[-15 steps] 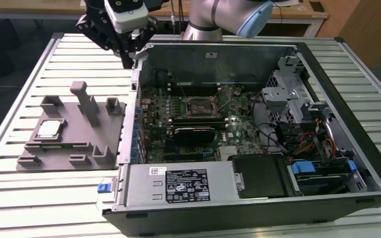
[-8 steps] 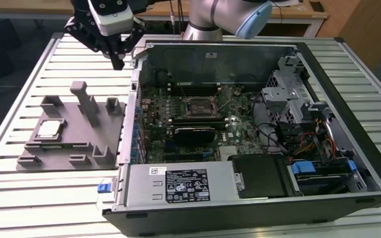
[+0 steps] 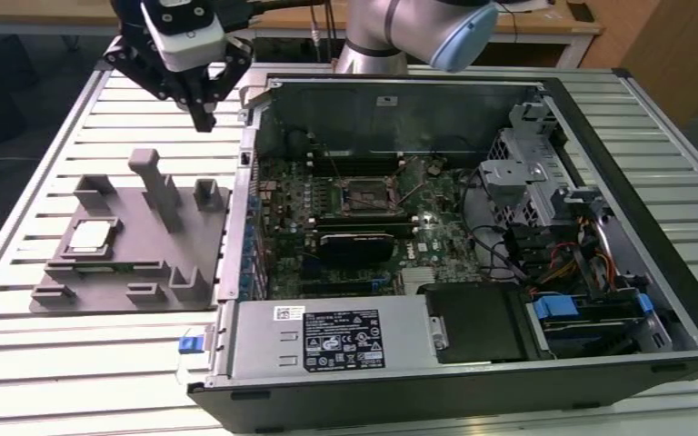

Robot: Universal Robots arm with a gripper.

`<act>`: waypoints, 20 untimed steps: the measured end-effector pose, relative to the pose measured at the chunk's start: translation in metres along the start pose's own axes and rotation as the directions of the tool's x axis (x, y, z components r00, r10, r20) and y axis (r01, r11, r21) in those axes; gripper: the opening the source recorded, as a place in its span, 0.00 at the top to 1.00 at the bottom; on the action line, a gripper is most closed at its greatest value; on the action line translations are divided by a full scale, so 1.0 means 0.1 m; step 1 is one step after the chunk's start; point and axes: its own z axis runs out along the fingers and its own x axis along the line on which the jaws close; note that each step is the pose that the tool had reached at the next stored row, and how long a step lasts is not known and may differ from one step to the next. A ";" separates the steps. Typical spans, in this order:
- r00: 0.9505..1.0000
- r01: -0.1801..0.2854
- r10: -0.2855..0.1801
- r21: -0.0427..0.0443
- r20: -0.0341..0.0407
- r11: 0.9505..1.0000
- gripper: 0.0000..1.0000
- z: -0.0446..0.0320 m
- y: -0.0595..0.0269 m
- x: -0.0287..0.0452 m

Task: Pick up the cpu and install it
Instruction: 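Reach for the cpu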

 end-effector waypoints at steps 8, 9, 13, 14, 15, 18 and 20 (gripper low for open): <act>1.000 0.000 0.000 0.000 0.000 1.000 0.89 0.055 -0.013 0.137; 1.000 0.000 0.000 0.000 0.000 1.000 0.89 0.062 -0.015 0.157; 1.000 0.000 0.000 0.000 0.000 1.000 0.89 0.084 -0.022 0.247; 1.000 0.000 0.000 0.000 0.000 1.000 0.89 0.090 -0.024 0.269; 1.000 0.000 0.000 0.000 0.000 1.000 0.89 0.096 -0.026 0.292; 1.000 0.000 0.000 0.000 0.000 1.000 0.89 0.114 -0.033 0.371; 1.000 0.000 0.000 0.000 0.000 1.000 0.89 0.128 -0.038 0.424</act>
